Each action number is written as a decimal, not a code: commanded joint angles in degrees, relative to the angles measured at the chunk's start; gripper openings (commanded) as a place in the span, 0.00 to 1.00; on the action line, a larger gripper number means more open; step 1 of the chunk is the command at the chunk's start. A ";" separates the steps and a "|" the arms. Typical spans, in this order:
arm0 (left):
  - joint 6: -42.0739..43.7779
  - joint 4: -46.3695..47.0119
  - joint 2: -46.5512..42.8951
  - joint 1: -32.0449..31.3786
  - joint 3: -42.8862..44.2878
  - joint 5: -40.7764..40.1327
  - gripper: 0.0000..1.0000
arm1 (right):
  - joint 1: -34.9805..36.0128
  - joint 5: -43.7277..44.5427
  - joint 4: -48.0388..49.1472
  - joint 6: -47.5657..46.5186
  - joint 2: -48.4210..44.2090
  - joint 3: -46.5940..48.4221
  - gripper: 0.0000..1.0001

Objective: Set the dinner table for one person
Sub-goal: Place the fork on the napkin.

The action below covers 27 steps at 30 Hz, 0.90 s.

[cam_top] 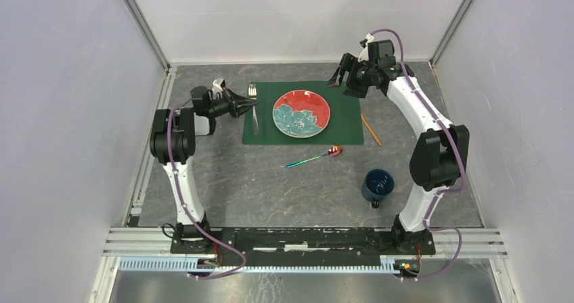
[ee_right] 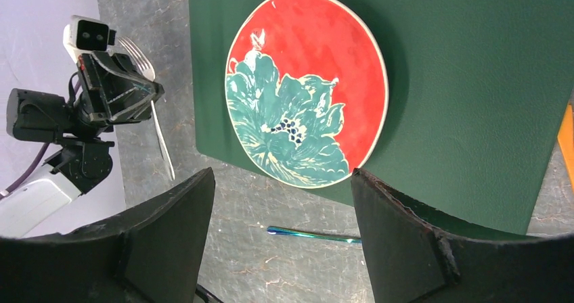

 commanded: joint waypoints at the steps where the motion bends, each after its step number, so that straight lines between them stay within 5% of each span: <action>1: 6.11 -4.66 -3.06 0.35 1.09 0.76 0.02 | -0.18 0.41 0.25 -0.24 -3.12 2.33 0.80; 22: 13.27 -20.16 5.06 -1.17 15.42 2.59 0.02 | -0.27 0.22 1.91 0.84 -3.90 1.02 0.80; 27: 19.88 -30.43 5.80 -1.72 18.20 1.54 0.02 | -0.26 0.35 1.78 0.90 -3.91 0.93 0.80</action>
